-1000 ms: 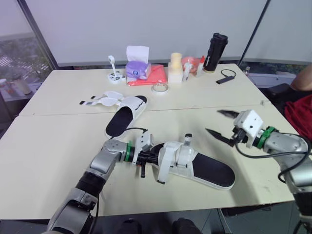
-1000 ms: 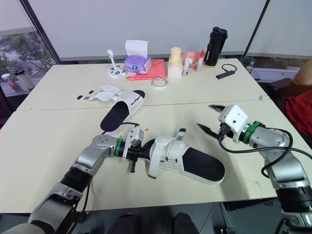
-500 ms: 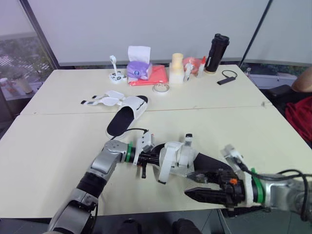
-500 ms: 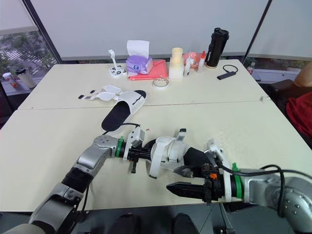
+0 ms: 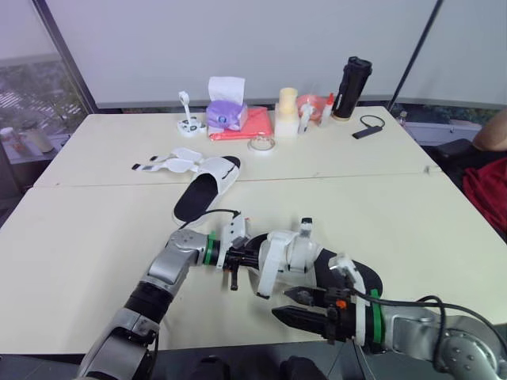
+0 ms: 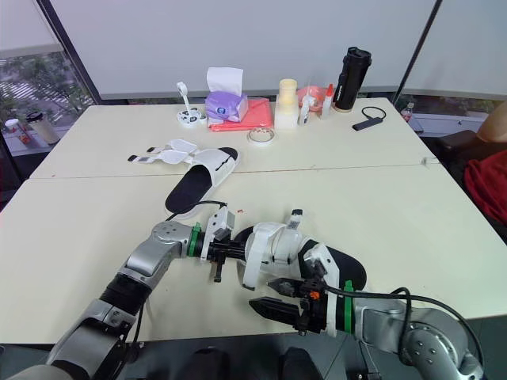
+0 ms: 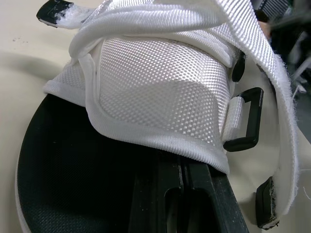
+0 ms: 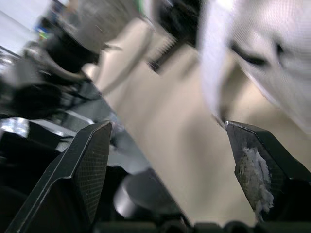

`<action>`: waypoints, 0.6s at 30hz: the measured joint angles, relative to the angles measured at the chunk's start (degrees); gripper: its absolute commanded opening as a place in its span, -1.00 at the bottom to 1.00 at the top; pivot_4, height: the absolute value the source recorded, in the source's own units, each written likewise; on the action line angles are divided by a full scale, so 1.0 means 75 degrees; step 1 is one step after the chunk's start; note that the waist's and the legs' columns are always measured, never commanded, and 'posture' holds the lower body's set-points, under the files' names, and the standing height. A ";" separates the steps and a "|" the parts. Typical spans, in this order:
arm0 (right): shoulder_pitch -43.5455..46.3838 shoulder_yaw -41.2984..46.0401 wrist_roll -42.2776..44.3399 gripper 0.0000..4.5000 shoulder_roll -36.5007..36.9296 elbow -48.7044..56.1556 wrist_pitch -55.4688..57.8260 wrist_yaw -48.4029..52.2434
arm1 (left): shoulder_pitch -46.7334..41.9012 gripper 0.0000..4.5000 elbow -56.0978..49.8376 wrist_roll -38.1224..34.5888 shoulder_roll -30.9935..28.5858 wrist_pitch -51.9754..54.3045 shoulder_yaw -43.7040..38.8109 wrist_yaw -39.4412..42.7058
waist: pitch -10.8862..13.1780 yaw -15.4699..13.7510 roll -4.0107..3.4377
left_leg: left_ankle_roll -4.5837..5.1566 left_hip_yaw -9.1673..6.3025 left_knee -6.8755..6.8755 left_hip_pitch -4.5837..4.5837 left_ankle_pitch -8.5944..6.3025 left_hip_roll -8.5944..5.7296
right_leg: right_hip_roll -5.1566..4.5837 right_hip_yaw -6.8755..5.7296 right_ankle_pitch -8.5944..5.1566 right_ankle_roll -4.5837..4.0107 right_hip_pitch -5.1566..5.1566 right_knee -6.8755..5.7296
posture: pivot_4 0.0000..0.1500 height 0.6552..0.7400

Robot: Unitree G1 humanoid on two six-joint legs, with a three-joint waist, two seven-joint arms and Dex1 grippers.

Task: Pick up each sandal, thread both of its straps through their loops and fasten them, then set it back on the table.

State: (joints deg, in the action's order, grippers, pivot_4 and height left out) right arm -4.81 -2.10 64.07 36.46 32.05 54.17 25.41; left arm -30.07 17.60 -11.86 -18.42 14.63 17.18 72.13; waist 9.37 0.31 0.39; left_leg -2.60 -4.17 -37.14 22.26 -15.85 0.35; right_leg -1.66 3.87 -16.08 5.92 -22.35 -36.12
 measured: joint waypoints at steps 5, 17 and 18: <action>0.0250 -0.0128 -0.0383 0.74 -0.0554 -0.0301 -0.0123 -0.0100 | -0.0040 -1.00 0.0086 0.0002 0.0069 -0.0025 0.0003 0.0007 | -0.0004 -0.0035 -0.0003 | 0.0000 -0.0001 -0.0002 0.0000 0.0000 -0.0006 | -0.0001 -0.0001 0.0005 0.0010 0.0002 0.0000 | 1.00 1.00; 0.0322 -0.0062 -0.0241 0.38 -0.1739 -0.0537 -0.0117 -0.0553 | -0.0156 -1.00 0.0280 0.0010 0.0154 -0.0068 0.0013 0.0053 | -0.0008 -0.0110 -0.0006 | 0.0000 -0.0001 -0.0004 -0.0002 0.0000 -0.0006 | 0.0001 -0.0001 0.0005 0.0009 0.0001 -0.0004 | 1.00 1.00; 0.0326 -0.0033 -0.0243 0.15 -0.1754 -0.0567 -0.0118 -0.0589 | -0.0154 -1.00 0.0280 0.0010 0.0157 -0.0068 0.0014 0.0049 | -0.0008 -0.0114 -0.0006 | 0.0000 -0.0001 -0.0004 -0.0002 0.0000 -0.0006 | 0.0000 -0.0001 0.0005 0.0009 0.0002 -0.0004 | 1.00 1.00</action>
State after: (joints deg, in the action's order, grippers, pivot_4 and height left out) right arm -2.36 -2.34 62.24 23.31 27.80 53.29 21.00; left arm -31.22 19.70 -11.79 -17.24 14.12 17.29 72.50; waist 9.31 -0.54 0.34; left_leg -2.60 -4.17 -37.17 22.25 -15.84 0.31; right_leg -1.66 3.86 -16.04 5.99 -22.33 -36.15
